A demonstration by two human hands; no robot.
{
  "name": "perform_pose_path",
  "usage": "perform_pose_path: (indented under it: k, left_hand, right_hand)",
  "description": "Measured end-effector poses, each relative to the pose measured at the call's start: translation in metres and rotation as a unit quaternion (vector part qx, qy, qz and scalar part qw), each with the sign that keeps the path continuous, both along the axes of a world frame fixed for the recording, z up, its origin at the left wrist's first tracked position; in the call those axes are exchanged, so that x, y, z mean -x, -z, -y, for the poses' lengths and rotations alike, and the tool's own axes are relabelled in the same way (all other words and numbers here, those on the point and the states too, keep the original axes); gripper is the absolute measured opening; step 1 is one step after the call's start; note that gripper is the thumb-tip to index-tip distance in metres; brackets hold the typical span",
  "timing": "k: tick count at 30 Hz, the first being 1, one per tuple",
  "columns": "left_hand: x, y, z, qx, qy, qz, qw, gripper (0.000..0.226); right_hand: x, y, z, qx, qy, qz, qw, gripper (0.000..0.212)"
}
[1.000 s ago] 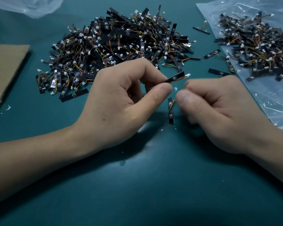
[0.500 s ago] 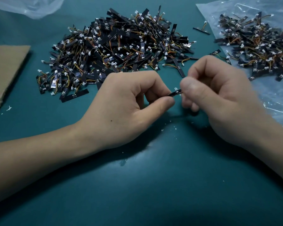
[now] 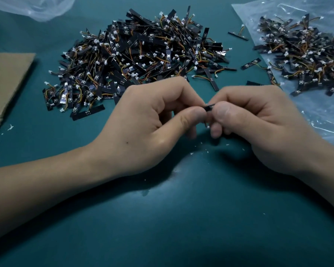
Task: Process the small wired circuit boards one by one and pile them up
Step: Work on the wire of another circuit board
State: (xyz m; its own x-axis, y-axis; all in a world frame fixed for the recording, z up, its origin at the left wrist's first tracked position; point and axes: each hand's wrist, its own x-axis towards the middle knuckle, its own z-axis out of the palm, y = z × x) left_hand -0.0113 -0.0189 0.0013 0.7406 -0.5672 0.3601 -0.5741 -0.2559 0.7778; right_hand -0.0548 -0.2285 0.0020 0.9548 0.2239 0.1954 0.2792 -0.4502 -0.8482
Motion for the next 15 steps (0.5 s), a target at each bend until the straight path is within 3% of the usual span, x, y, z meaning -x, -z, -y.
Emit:
perform_pose_path:
  k: [8, 15]
  left_hand:
    - [-0.0006, -0.0022, 0.0004, -0.035, 0.035, -0.041, 0.998, 0.018]
    - [-0.0004, -0.0054, -0.0013, -0.048, 0.044, -0.054, 0.996, 0.023]
  right_hand:
    - [0.0014, 0.0014, 0.0, -0.026, 0.035, 0.052, 0.998, 0.029]
    - [0.0033, -0.0001, -0.0005, 0.008, -0.018, 0.009, 1.0, 0.027]
